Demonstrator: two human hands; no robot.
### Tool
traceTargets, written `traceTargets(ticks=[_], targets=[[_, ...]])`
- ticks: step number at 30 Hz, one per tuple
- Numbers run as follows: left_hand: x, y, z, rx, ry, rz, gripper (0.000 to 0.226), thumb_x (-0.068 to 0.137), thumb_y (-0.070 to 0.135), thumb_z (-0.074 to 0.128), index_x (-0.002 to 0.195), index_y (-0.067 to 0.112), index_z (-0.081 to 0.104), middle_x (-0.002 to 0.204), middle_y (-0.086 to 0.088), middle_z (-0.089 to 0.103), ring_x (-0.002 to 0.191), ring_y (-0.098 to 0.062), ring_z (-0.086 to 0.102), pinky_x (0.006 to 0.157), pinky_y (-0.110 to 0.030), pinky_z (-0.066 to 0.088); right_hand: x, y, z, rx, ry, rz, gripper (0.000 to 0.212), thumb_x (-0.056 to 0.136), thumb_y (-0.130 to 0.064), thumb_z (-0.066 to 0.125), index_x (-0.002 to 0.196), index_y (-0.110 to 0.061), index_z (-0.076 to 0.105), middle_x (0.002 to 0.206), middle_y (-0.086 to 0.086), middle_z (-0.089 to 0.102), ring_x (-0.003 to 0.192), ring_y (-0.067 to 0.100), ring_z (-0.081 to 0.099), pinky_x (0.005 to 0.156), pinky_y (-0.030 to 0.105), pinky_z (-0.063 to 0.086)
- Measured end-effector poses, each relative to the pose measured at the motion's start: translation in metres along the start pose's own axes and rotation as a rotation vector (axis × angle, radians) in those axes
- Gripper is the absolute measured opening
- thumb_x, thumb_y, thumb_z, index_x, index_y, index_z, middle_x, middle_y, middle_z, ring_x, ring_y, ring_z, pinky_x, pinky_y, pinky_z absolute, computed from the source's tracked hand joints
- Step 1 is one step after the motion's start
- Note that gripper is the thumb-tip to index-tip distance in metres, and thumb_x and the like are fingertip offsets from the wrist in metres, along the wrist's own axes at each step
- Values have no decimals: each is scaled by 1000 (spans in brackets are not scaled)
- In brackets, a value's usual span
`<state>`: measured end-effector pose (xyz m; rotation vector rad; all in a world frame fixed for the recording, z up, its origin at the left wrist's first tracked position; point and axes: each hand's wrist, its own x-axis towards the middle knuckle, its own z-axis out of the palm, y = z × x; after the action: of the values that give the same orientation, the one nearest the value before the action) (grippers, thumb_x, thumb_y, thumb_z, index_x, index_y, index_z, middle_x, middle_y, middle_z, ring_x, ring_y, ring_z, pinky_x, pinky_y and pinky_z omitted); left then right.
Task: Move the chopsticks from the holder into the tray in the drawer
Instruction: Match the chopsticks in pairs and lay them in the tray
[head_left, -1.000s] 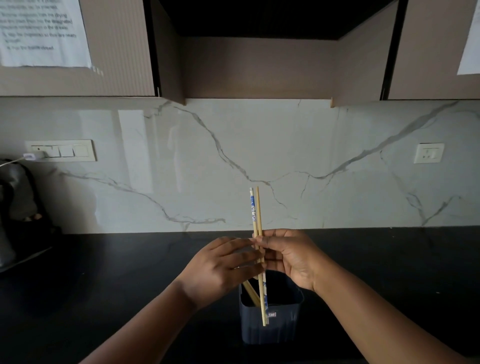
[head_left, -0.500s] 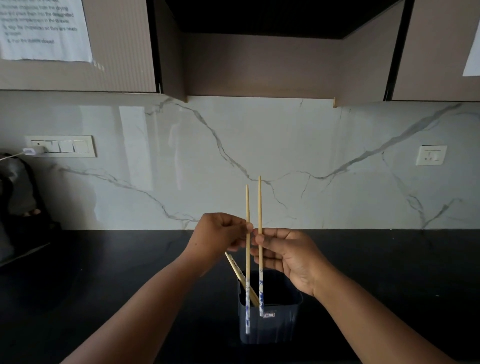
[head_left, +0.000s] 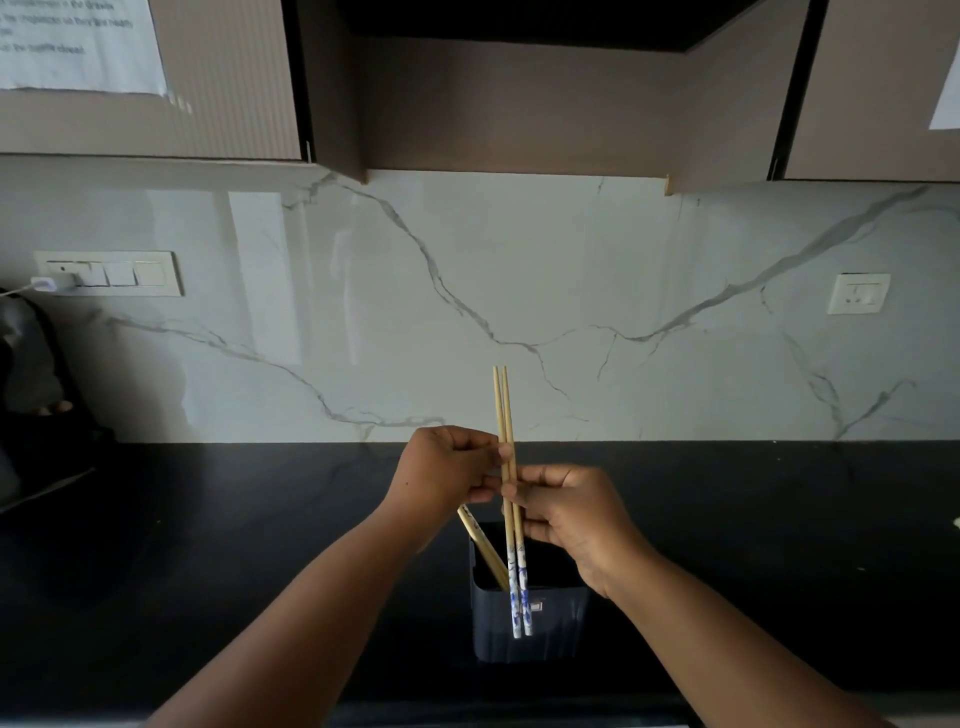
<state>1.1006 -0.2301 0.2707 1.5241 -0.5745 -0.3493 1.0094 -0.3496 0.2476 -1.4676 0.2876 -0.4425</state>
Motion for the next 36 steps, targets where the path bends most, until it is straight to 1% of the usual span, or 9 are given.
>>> traceTargets(ticks=[7,13,17,20,23,26,30,34,36], targets=[[-3,-20,-1,-6,-48,-43,6,83,15,73,83,9,73,73,-10,75,64,-19,72,55,-25,58,-2,16,-3,-80,-42,44,4,84,-4,71,87,-7,72,78,10,77,73,22,75,58,26,57],[-2,-69,-19,462,198,131,76,76,78,46,80,6,71,73,-17,70,65,-28,67,65,-45,56,-7,64,-22,-278,-142,91,6,82,-6,73,84,-12,74,76,9,76,72,18,73,64,32,60],[-7,-136,-40,682,264,211,59,90,67,37,66,18,60,66,-2,61,66,-23,60,55,-35,41,-25,130,-43,-477,-260,200,7,79,-8,76,78,-16,74,70,2,74,66,9,68,66,28,57],[-8,-194,-52,926,158,197,38,97,46,47,106,17,70,118,-9,66,116,-31,56,90,-37,46,-44,183,-57,-694,-364,230,12,78,-18,77,69,-24,71,54,-15,62,51,-7,51,56,13,42],[-20,-245,-54,1238,-56,-113,67,94,61,34,148,21,34,161,-5,18,149,-26,5,119,-45,10,-59,228,-71,-861,-484,258,4,81,-22,69,81,-21,72,58,-12,58,53,-4,50,55,14,39],[-30,-274,-53,1358,-124,-141,83,87,71,8,154,22,7,163,-2,-1,149,-21,-9,120,-43,-5,-67,263,-82,-990,-573,261,13,86,-20,61,90,-17,72,74,-4,66,65,8,55,63,24,43],[-26,-277,-57,1391,-106,-98,81,89,72,8,154,24,3,163,0,-2,149,-19,-9,120,-43,-5,-68,296,-86,-1138,-617,278,17,89,-18,54,89,-10,69,83,7,70,68,19,56,60,27,39],[-28,-277,-57,1391,-105,-104,81,88,73,7,153,27,1,162,3,-5,148,-16,-11,120,-41,-6,-70,326,-80,-1323,-719,273,16,90,-12,48,75,-17,50,75,5,54,72,22,54,54,26,36],[-27,-276,-57,1385,-98,-105,81,87,74,7,153,28,1,162,4,-5,148,-15,-11,120,-41,-5,-72,334,-78,-1368,-755,316,15,92,-10,46,86,-20,56,85,7,58,81,21,58,65,26,44]])
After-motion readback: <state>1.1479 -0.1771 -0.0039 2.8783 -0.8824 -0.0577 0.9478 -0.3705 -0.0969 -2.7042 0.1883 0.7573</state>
